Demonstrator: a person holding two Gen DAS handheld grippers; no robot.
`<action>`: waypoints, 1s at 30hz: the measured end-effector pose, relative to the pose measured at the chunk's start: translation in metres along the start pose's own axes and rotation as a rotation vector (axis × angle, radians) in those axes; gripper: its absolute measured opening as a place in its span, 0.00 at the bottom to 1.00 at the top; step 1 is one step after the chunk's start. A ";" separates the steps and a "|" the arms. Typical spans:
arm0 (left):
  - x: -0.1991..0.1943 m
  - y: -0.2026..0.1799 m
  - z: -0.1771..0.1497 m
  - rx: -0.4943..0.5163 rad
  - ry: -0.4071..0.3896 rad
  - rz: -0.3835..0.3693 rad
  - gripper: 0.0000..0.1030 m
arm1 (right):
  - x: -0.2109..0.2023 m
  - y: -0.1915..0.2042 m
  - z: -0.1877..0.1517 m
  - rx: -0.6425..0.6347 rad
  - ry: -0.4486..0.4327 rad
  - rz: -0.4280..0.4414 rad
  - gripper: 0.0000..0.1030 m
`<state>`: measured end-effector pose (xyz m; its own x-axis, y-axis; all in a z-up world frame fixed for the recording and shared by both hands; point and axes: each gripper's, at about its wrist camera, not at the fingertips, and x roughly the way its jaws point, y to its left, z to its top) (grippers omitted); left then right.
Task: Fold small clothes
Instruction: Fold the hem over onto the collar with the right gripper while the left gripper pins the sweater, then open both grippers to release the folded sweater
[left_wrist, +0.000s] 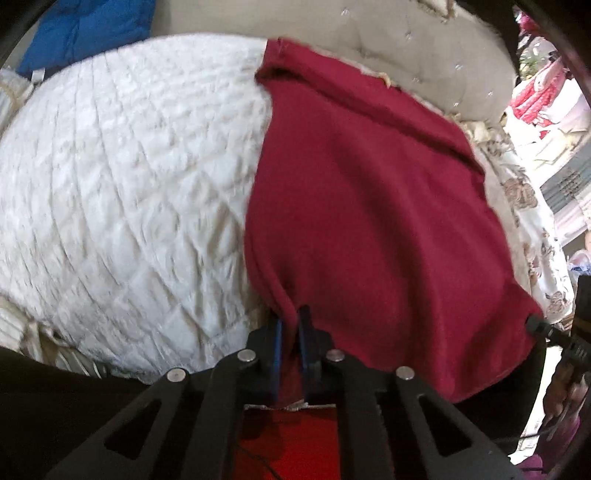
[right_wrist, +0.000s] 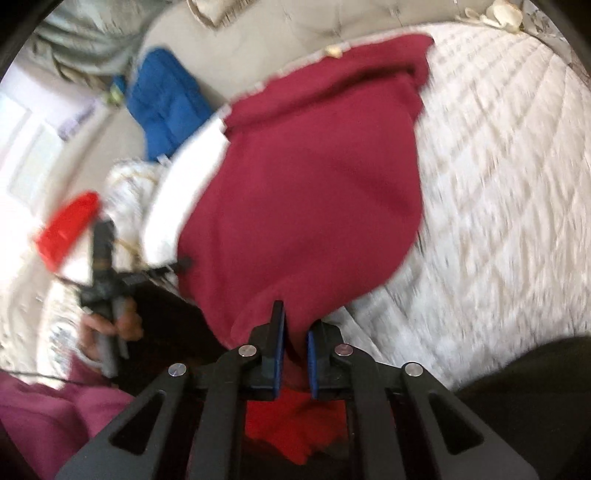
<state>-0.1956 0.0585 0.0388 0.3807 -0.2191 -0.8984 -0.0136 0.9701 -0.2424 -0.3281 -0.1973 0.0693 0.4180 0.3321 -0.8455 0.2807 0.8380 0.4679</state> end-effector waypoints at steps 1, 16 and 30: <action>-0.007 -0.001 0.005 -0.002 -0.017 -0.017 0.07 | -0.006 0.001 0.008 0.002 -0.028 0.029 0.00; -0.035 -0.035 0.178 0.012 -0.281 -0.043 0.07 | -0.021 -0.010 0.160 0.012 -0.330 -0.031 0.00; 0.051 0.002 0.278 -0.107 -0.261 -0.061 0.69 | 0.049 -0.077 0.281 0.109 -0.279 -0.219 0.08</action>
<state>0.0803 0.0784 0.0947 0.6089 -0.2290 -0.7595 -0.0753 0.9364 -0.3428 -0.0863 -0.3675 0.0642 0.5530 0.0068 -0.8331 0.4736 0.8202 0.3211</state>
